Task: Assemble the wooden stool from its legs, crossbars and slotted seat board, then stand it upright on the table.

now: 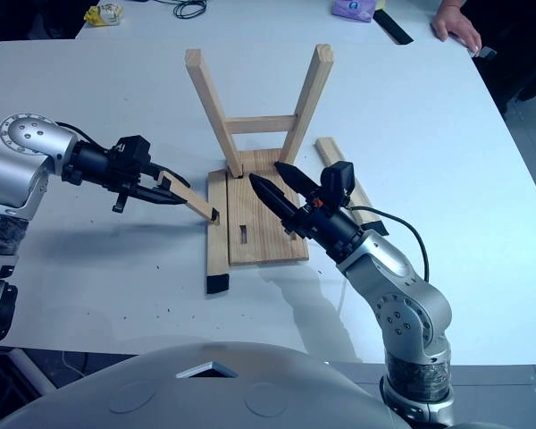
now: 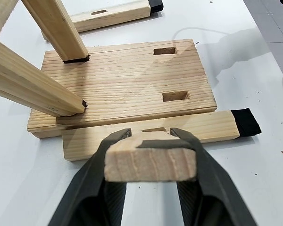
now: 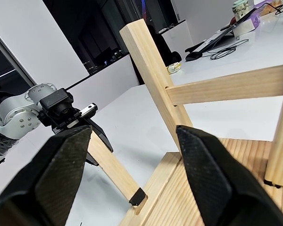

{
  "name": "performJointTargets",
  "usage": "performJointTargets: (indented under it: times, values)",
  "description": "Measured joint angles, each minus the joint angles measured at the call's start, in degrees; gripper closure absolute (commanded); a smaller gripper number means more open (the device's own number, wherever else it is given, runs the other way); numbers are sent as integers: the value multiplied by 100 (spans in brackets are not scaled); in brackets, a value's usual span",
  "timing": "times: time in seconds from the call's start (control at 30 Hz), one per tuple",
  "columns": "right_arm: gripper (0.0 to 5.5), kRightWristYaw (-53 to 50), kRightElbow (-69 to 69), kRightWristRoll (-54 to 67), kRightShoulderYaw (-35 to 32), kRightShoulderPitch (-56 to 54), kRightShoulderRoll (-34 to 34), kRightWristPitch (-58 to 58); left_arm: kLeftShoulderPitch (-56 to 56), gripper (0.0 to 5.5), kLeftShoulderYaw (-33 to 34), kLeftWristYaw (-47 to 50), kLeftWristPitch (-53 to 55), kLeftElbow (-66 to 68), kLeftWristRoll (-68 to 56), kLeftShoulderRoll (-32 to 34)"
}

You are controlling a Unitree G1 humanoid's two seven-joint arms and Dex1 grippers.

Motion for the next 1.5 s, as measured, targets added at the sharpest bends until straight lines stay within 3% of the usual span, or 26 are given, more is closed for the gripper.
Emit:
performJointTargets:
  times: [0.4,1.03,1.5]
  values:
    - [220,-36,-4,34,19,30,-120,-31,22,419,83,0,360,-191,-177,-142]
    - [220,-50,-4,50,31,69,-131,-64,57,419,34,-20,-154,102,78,-134]
    - [220,-288,-133,-14,157,323,15,-312,-136,419,-151,-201,-540,302,290,287]
